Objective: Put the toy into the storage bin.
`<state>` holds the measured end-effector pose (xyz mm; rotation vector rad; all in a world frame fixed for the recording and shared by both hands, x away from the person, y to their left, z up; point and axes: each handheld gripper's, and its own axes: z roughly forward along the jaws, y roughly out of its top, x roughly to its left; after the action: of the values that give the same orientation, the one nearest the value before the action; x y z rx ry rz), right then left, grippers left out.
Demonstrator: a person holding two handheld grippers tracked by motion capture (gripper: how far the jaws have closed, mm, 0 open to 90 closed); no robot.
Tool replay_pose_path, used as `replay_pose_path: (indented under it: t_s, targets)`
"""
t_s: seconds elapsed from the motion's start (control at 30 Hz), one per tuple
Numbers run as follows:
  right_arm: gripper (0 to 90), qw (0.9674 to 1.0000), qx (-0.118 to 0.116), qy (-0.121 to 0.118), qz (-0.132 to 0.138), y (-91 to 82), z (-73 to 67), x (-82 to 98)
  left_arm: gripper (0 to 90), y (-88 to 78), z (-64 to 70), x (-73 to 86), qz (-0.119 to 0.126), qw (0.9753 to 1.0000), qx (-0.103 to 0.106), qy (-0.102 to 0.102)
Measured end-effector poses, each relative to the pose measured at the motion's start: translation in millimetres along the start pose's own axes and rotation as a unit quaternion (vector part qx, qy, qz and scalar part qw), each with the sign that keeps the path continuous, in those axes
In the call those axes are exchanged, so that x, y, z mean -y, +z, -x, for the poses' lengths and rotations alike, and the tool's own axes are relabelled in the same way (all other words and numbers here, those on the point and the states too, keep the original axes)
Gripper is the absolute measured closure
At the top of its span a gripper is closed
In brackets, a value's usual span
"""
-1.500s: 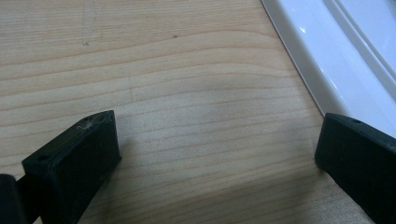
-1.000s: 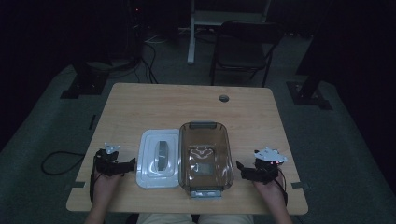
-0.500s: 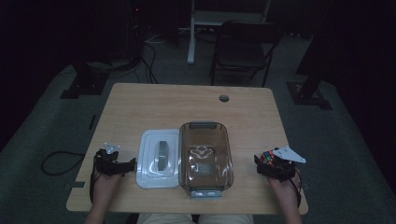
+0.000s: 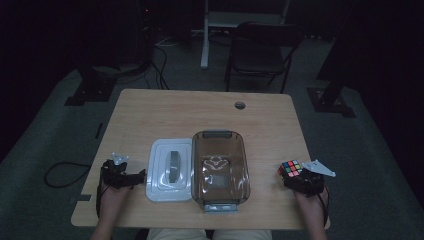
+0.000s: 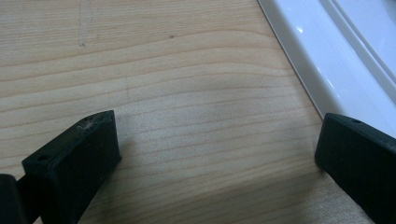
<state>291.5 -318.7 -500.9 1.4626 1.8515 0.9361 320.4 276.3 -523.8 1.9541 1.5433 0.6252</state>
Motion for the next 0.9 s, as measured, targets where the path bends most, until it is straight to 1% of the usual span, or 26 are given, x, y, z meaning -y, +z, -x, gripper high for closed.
replay_pose_path:
  t_s: [0.13, 0.23, 0.27, 0.33, 0.43, 0.5, 0.57, 0.6, 0.63, 0.67, 0.83, 0.9]
  targets:
    - [13.6, 0.9998, -0.007, 0.009, -0.018, 7.3, 4.4, 7.2, 0.6, 0.0, 0.0, 0.0, 0.000, 1.0000, 0.000, 0.000]
    - [13.7, 0.9991, -0.019, 0.019, -0.032, 11.8, 6.7, 12.1, 0.6, 0.0, 0.0, 0.0, 0.000, 1.0000, 0.000, 0.000]
    - [14.3, 0.9990, -0.018, 0.019, -0.035, 12.3, 6.9, 13.1, 0.6, -0.1, 0.1, 0.1, 0.000, 1.0000, 0.001, 0.001]
    - [14.5, 0.9991, -0.019, 0.017, -0.034, 11.2, 5.7, 13.3, 0.6, -0.2, 0.2, 0.2, 0.000, 1.0000, 0.002, 0.002]
    - [15.6, 0.9990, -0.016, 0.006, -0.042, 12.4, 2.7, 13.9, 0.6, -0.2, 0.2, 0.2, 0.000, 1.0000, 0.002, 0.002]
    - [17.1, 0.9989, -0.013, 0.002, -0.045, 12.7, 1.5, 14.5, 0.6, -0.3, 0.4, 0.3, 0.000, 1.0000, 0.002, 0.002]
    - [19.8, 0.9988, -0.011, 0.001, -0.048, 13.0, 0.8, 14.7, 0.6, -0.3, 0.4, 0.4, 0.001, 1.0000, 0.002, 0.003]
    - [24.7, 0.9987, -0.009, -0.001, -0.050, 13.3, 0.3, 14.8, 0.6, -0.4, 0.4, 0.4, 0.000, 1.0000, 0.002, 0.003]
    - [31.3, 0.9987, -0.010, -0.003, -0.049, 12.9, 0.0, 15.0, 0.5, -0.4, 0.4, 0.4, 0.000, 1.0000, 0.002, 0.004]
    - [33.2, 0.9987, -0.014, -0.005, -0.048, 12.7, 0.0, 15.1, 0.5, -0.4, 0.4, 0.4, 0.000, 1.0000, 0.002, 0.004]
    - [33.8, 0.9982, -0.027, -0.003, -0.053, 11.2, 1.8, 12.4, 0.6, -0.3, 0.5, 0.4, 0.000, 1.0000, 0.003, 0.004]
    - [33.8, 0.9982, -0.035, -0.008, -0.048, 7.8, 1.5, 8.1, 0.6, -0.3, 0.5, 0.4, 0.000, 1.0000, 0.003, 0.004]
